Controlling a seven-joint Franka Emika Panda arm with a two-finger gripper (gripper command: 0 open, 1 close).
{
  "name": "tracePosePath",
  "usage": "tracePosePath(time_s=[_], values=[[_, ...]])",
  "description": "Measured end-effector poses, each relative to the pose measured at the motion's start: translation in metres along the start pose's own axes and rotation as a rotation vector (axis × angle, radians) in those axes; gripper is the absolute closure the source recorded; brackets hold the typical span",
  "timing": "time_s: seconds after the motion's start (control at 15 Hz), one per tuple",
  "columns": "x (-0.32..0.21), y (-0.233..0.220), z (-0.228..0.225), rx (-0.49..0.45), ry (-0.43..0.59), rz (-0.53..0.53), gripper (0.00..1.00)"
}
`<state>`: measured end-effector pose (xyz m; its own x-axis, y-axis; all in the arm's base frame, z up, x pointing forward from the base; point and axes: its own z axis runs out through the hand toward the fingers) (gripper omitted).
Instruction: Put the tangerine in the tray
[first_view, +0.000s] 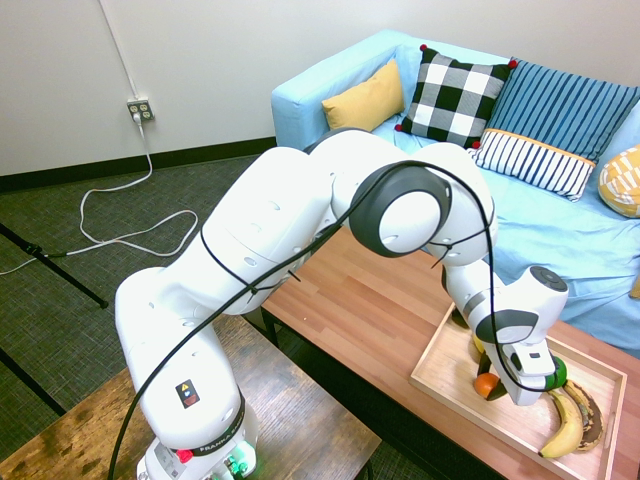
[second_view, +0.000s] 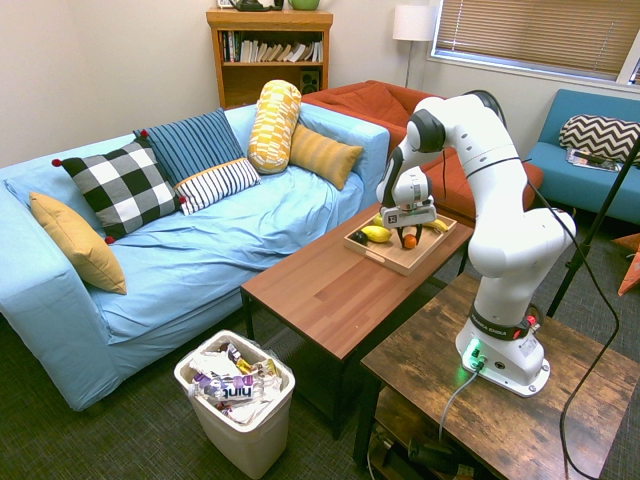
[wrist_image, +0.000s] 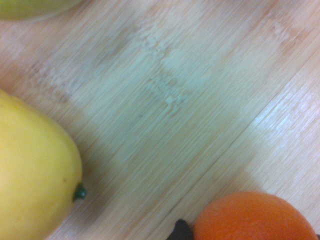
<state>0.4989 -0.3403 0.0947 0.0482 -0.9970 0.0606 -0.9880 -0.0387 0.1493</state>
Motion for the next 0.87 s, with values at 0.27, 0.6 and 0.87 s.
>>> tracePosePath(time_s=[0.27,0.6,0.87], values=[[-0.001,-0.001,0.000,0.006,-0.005,-0.006,0.00],[0.004,-0.003,-0.018,0.034,0.004,-0.013,0.00],[0.009,0.003,-0.074,0.078,0.019,-0.017,0.00]])
